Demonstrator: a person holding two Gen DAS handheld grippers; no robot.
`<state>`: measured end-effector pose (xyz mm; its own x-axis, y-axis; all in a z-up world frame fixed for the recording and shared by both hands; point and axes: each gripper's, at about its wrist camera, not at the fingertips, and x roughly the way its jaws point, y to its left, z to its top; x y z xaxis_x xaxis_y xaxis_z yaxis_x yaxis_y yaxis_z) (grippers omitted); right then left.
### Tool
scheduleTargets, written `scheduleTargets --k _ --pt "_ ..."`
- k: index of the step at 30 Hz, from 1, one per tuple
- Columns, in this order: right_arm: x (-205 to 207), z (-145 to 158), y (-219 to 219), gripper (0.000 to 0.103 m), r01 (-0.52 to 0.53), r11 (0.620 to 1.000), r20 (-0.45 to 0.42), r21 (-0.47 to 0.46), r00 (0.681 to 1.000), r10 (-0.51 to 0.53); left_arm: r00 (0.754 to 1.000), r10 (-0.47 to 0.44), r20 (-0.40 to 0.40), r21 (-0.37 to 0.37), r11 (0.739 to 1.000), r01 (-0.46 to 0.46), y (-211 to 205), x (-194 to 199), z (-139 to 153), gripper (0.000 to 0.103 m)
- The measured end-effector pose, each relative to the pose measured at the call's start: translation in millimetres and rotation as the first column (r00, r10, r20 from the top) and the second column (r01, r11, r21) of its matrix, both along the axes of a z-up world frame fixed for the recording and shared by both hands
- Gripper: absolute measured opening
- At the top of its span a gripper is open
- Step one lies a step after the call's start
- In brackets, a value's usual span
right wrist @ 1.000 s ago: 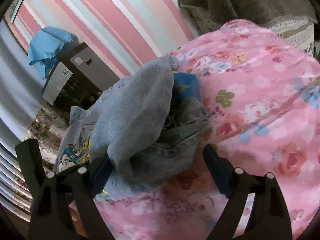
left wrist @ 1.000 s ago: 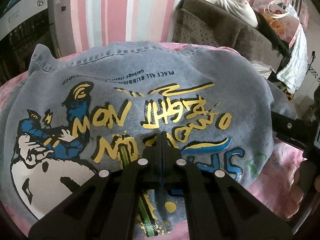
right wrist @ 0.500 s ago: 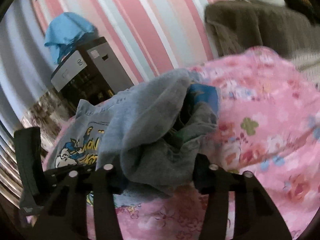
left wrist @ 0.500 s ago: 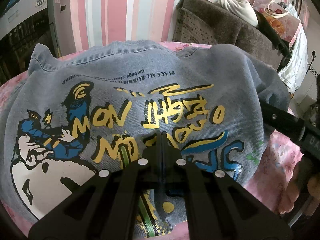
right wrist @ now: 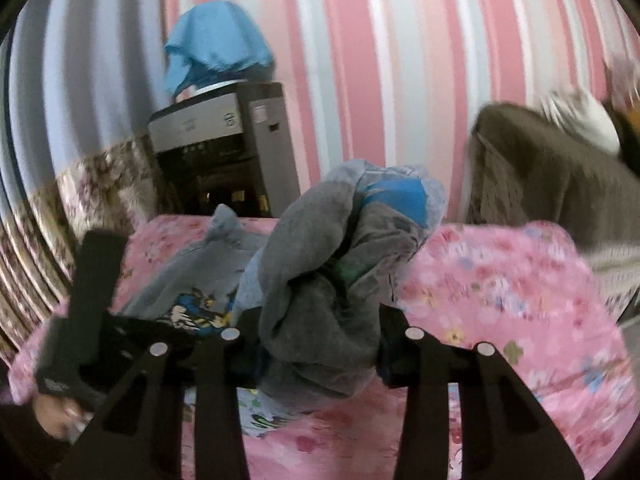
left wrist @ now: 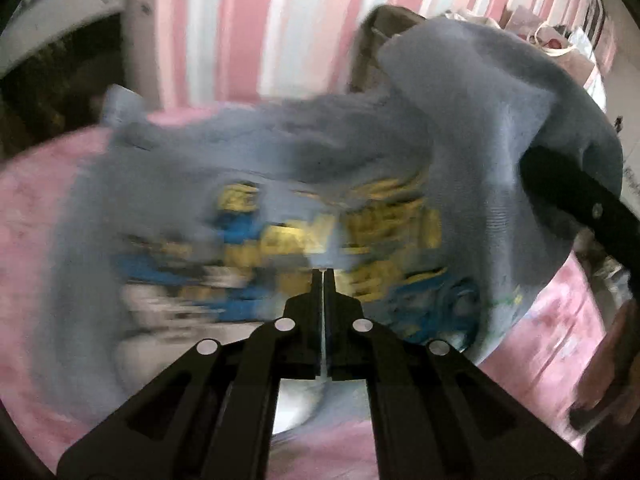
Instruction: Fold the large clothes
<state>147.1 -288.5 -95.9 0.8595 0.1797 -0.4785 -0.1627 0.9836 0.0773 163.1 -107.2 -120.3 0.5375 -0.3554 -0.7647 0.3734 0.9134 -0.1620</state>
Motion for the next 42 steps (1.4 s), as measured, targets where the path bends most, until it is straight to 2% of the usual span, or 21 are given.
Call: scheduleTargets --k 3,9,11,14,16,20,23,25,27,29,30,36,42 --pt "1.1 14.6 34.3 0.040 -0.031 0.998 0.009 -0.058 0.999 0.031 0.999 0.028 0.017 0.065 0.997 -0.029 47.2 1.2 10.0 0.016" --pt "7.8 28.4 115.9 0.037 -0.111 0.987 -0.003 -0.117 0.994 0.111 0.982 0.176 0.069 0.129 0.974 -0.184 157.6 11.6 22.9 0.017" --pt "11.0 29.7 145.9 0.037 -0.143 0.980 -0.018 -0.140 0.990 0.142 0.976 0.204 0.081 0.139 0.967 -0.214 184.9 11.9 27.6 0.023" --pt "19.0 17.7 196.8 0.037 -0.202 0.958 -0.079 -0.203 0.979 0.190 0.965 0.238 0.111 0.162 0.954 -0.254 213.6 10.5 33.6 0.037" --pt "27.1 -3.2 227.2 0.037 -0.239 0.938 -0.128 -0.250 0.969 0.213 0.960 0.253 0.124 0.171 0.947 -0.272 228.4 11.9 33.5 0.042" --pt "45.5 -57.1 248.8 0.037 -0.267 0.936 -0.237 -0.231 0.948 0.212 0.956 0.281 0.085 0.135 0.947 -0.291 245.6 13.9 23.3 0.043" --pt "33.0 -70.7 257.4 0.038 -0.272 0.917 -0.198 -0.291 0.955 0.220 0.961 0.270 0.063 0.125 0.953 -0.276 248.5 10.6 15.1 0.044" --pt "31.3 -65.0 248.4 0.040 -0.282 0.922 -0.202 -0.264 0.951 0.233 0.964 0.258 0.061 0.127 0.956 -0.264 247.2 9.2 12.4 0.048" --pt "28.6 -57.3 242.2 0.044 -0.293 0.924 -0.214 -0.247 0.946 0.243 0.965 0.249 0.078 0.124 0.958 -0.258 244.1 5.9 15.4 0.058" --pt "18.4 -49.8 237.0 0.052 -0.303 0.920 -0.200 -0.250 0.946 0.257 0.965 0.246 0.092 0.114 0.960 -0.256 244.2 5.9 17.2 0.072" --pt "18.7 -48.8 236.6 0.057 -0.307 0.917 -0.201 -0.257 0.945 0.260 0.966 0.242 0.094 0.113 0.961 -0.252 242.2 5.9 18.7 0.074" --pt "7.0 -28.3 231.7 0.068 -0.266 0.891 -0.176 -0.368 0.961 0.214 0.973 0.207 0.105 0.157 0.962 -0.222 226.7 3.3 18.6 0.075" --pt "-13.9 -11.6 221.1 0.074 -0.268 0.879 -0.154 -0.394 0.962 0.225 0.974 0.199 0.106 0.166 0.962 -0.215 220.0 0.7 21.0 0.076"
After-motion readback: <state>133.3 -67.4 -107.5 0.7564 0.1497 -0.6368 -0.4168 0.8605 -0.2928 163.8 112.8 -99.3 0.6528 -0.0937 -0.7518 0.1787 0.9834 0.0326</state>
